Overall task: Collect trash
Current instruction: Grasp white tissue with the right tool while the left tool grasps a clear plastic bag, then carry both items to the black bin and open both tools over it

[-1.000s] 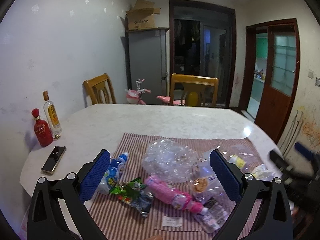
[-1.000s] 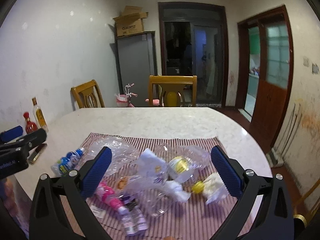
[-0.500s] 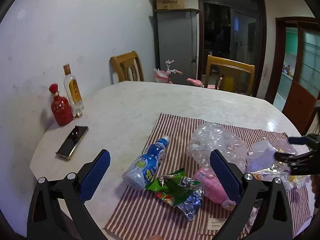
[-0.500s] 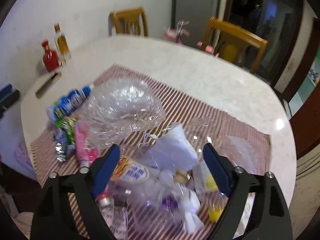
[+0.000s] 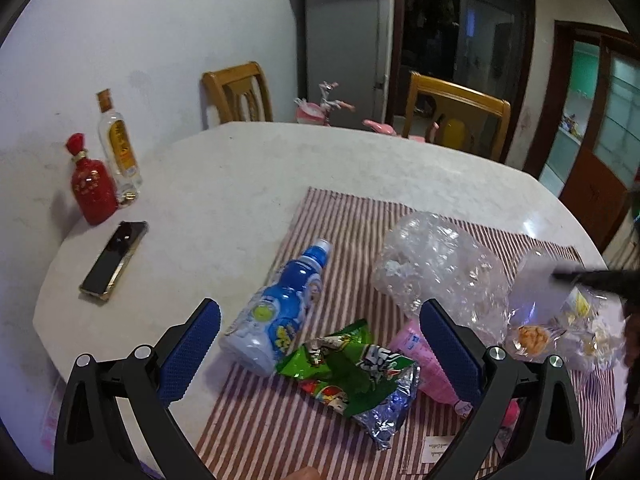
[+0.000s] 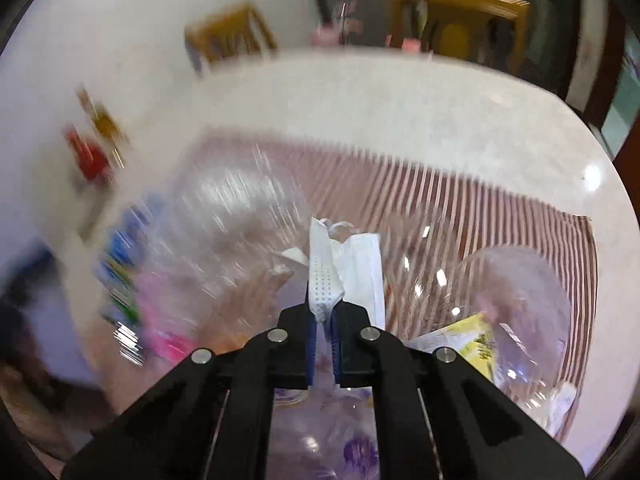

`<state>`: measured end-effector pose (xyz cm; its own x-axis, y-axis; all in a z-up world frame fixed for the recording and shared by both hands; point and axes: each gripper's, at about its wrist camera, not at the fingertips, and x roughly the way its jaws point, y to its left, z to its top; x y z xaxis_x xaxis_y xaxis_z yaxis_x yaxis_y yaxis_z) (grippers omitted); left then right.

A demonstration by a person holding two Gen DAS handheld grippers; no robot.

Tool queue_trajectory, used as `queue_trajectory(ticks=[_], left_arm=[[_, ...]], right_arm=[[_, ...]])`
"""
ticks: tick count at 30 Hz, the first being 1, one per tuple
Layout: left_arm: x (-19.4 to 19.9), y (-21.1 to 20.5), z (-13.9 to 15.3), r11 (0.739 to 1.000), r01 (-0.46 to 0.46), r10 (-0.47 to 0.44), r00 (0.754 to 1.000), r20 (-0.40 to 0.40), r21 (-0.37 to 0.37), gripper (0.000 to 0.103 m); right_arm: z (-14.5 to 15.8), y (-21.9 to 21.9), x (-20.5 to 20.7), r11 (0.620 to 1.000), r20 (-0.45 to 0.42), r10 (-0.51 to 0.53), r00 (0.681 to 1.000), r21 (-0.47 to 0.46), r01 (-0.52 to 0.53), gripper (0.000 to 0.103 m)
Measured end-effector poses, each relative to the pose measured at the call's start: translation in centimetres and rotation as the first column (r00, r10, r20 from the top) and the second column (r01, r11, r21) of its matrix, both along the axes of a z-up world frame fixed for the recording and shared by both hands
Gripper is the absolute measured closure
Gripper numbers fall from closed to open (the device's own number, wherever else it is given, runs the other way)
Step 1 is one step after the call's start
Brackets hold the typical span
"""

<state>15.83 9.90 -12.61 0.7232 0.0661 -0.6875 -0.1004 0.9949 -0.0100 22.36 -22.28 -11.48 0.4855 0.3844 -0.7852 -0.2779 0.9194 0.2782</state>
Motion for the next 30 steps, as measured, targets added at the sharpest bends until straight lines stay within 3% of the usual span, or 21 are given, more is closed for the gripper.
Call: queue_trajectory(ticks=[3, 5, 8, 11, 13, 14, 16, 17, 18, 21, 25, 28, 30], left_arm=[[2.9, -1.0, 0.0, 0.995, 0.079, -0.081, 0.996, -0.031, -0.054, 0.006], [5.6, -2.3, -0.1, 0.981, 0.168, -0.175, 0.982, -0.069, -0.096, 0.006], [10.7, -5.8, -1.6, 0.957, 0.279, -0.290, 0.939, -0.186, -0.083, 0.006], [15.3, -9.2, -4.3, 0.950, 0.312, -0.297, 0.895, -0.333, -0.008, 0.006], [17.8, -11.2, -6.5, 0.936, 0.352, -0.316, 0.842, -0.437, 0.001, 0.006], [18.4, -11.8, -7.2, 0.934, 0.358, -0.315, 0.829, -0.461, 0.008, 0.007], [19.0, -12.5, -8.5, 0.927, 0.374, -0.323, 0.818, -0.476, 0.012, 0.038], [19.2, -12.6, -9.2, 0.927, 0.374, -0.330, 0.803, -0.496, -0.012, 0.076], [19.1, -12.5, -9.3, 0.930, 0.367, -0.334, 0.801, -0.496, -0.034, 0.078], [17.9, -12.2, -7.6, 0.926, 0.376, -0.354, 0.829, -0.432, -0.037, 0.084], [14.4, -10.0, -1.4, 0.939, 0.343, -0.338, 0.907, -0.253, -0.022, 0.084], [10.6, -9.4, 2.5, 0.936, 0.351, -0.346, 0.923, -0.170, -0.002, 0.084], [8.3, -10.3, 4.0, 0.924, 0.383, -0.378, 0.916, -0.137, 0.008, 0.084]], right_arm=[[3.2, -1.8, -1.4, 0.989, 0.073, -0.056, 0.996, 0.141, 0.045, 0.096], [4.5, -2.0, -2.0, 0.985, 0.093, -0.056, 0.994, 0.169, 0.040, 0.096], [5.5, -3.3, -3.9, 0.969, 0.125, -0.091, 0.988, 0.240, 0.058, 0.096], [5.6, -4.6, -5.4, 0.954, 0.133, -0.132, 0.982, 0.288, 0.089, 0.095], [5.7, -5.7, -6.6, 0.947, 0.125, -0.152, 0.980, 0.301, 0.108, 0.095], [5.7, -6.1, -6.9, 0.946, 0.122, -0.158, 0.980, 0.305, 0.115, 0.095], [5.6, -7.1, -8.3, 0.940, 0.113, -0.182, 0.977, 0.313, 0.139, 0.095], [5.5, -7.3, -8.5, 0.938, 0.111, -0.188, 0.976, 0.316, 0.145, 0.095], [5.4, -7.9, -9.2, 0.935, 0.108, -0.198, 0.974, 0.320, 0.155, 0.095], [5.1, -9.1, -10.8, 0.925, 0.097, -0.221, 0.970, 0.337, 0.177, 0.094], [3.4, -9.2, -12.2, 0.917, 0.064, -0.216, 0.974, 0.356, 0.180, 0.094], [2.2, -9.7, -13.2, 0.896, 0.041, -0.234, 0.971, 0.396, 0.200, 0.094], [2.2, -10.3, -14.5, 0.883, 0.045, -0.257, 0.965, 0.418, 0.216, 0.094]])
